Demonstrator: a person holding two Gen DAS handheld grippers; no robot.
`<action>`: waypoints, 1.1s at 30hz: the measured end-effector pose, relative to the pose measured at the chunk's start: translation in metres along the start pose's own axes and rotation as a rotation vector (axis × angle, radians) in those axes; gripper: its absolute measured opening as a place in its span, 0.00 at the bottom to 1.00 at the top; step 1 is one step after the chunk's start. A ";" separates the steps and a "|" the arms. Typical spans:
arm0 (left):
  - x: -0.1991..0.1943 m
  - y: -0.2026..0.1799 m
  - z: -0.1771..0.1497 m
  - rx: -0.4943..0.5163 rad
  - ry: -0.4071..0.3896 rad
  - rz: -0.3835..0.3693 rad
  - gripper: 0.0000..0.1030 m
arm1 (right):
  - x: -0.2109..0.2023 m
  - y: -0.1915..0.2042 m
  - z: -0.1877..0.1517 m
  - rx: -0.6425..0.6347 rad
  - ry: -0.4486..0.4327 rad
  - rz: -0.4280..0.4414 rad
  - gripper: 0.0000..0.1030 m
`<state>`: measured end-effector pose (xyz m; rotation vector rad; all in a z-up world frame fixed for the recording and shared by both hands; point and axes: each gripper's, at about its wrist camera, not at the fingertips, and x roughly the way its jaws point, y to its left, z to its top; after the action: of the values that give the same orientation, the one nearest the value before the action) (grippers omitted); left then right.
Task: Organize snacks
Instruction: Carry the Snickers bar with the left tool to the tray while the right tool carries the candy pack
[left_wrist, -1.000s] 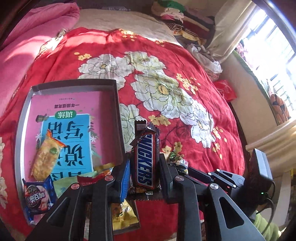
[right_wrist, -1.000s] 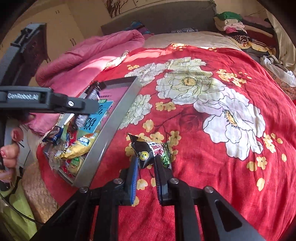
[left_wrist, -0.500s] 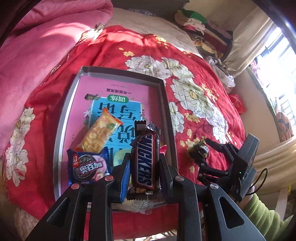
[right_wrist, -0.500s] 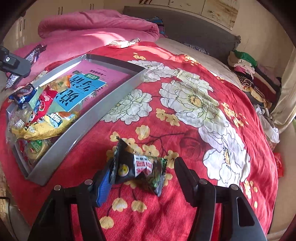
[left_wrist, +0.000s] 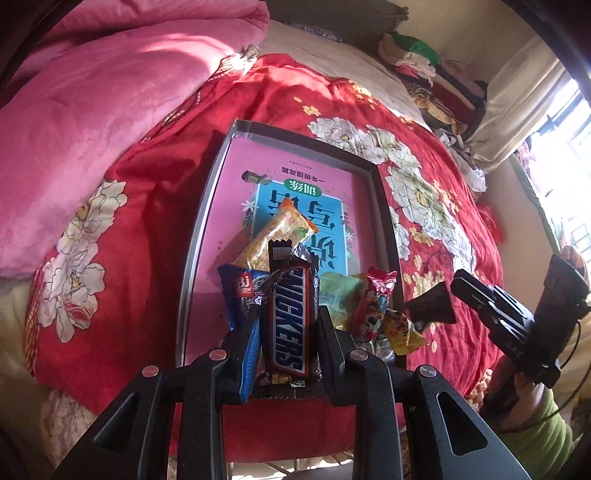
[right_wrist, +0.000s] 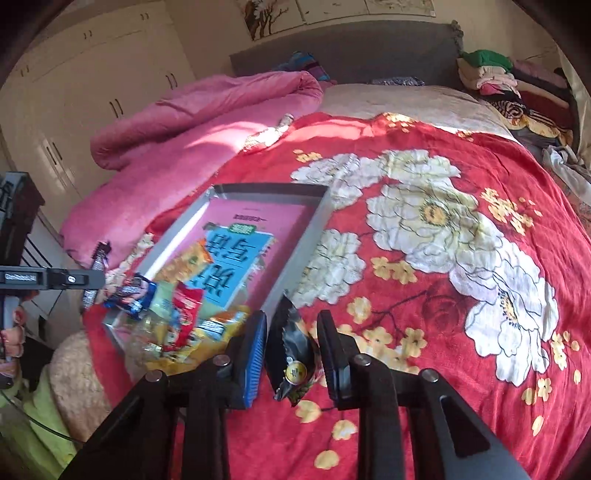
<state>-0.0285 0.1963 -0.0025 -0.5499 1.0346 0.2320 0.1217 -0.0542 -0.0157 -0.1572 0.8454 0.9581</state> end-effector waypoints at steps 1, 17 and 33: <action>0.001 0.004 -0.002 -0.006 0.004 -0.003 0.28 | 0.001 0.012 0.004 -0.031 0.001 0.008 0.25; 0.001 0.029 -0.027 -0.015 0.006 -0.014 0.28 | 0.015 -0.007 -0.040 0.024 0.159 -0.092 0.59; 0.017 0.025 -0.032 0.017 0.040 0.024 0.28 | 0.073 0.025 -0.044 -0.334 0.271 -0.126 0.37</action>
<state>-0.0549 0.1997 -0.0374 -0.5284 1.0819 0.2337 0.0988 -0.0124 -0.0909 -0.6327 0.9050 0.9660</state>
